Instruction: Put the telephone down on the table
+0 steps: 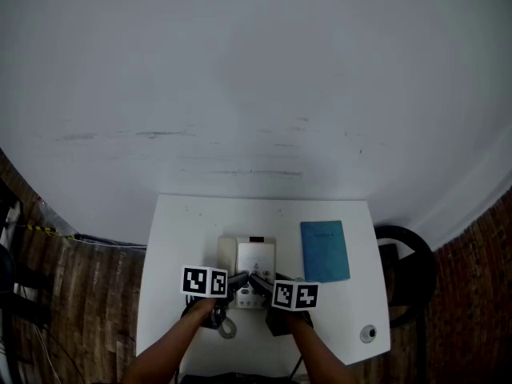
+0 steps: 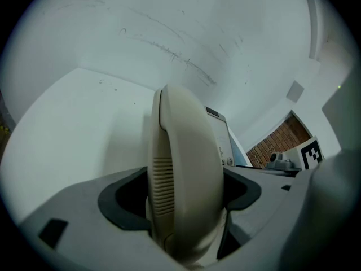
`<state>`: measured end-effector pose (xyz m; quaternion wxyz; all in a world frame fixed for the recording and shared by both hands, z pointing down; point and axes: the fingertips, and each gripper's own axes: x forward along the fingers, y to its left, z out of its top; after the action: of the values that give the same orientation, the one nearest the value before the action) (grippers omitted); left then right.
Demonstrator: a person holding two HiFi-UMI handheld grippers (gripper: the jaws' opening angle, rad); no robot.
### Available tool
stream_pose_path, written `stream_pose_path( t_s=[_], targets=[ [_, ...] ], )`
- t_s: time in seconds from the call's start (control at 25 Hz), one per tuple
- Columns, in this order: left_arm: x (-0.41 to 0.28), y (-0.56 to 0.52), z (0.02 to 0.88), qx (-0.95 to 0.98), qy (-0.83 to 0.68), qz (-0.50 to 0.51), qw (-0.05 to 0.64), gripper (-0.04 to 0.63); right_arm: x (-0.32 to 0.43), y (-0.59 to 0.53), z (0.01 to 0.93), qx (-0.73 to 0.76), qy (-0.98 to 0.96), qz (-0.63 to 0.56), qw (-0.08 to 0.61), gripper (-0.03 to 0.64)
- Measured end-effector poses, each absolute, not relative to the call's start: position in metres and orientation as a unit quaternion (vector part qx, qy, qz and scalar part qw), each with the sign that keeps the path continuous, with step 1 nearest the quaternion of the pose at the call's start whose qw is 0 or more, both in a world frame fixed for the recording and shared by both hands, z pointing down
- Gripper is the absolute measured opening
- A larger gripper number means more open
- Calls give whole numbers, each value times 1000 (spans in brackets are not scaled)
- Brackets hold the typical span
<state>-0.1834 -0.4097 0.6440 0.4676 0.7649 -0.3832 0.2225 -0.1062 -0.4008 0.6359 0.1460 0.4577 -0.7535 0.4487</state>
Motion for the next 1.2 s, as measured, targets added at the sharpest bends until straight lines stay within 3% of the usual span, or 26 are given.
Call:
stream_pose_path(
  t_s=[0.76, 1.04, 1.2],
  targets=[
    [-181, -411, 654, 764, -381, 220, 471, 370, -103, -402, 649, 449, -756, 458, 129, 308],
    [-194, -415, 634, 775, -412, 232, 419, 370, -92, -401, 625, 465, -769, 419, 129, 298],
    [-204, -418, 604, 786, -441, 209, 380, 370, -85, -401, 598, 479, -783, 375, 130, 248]
  ],
)
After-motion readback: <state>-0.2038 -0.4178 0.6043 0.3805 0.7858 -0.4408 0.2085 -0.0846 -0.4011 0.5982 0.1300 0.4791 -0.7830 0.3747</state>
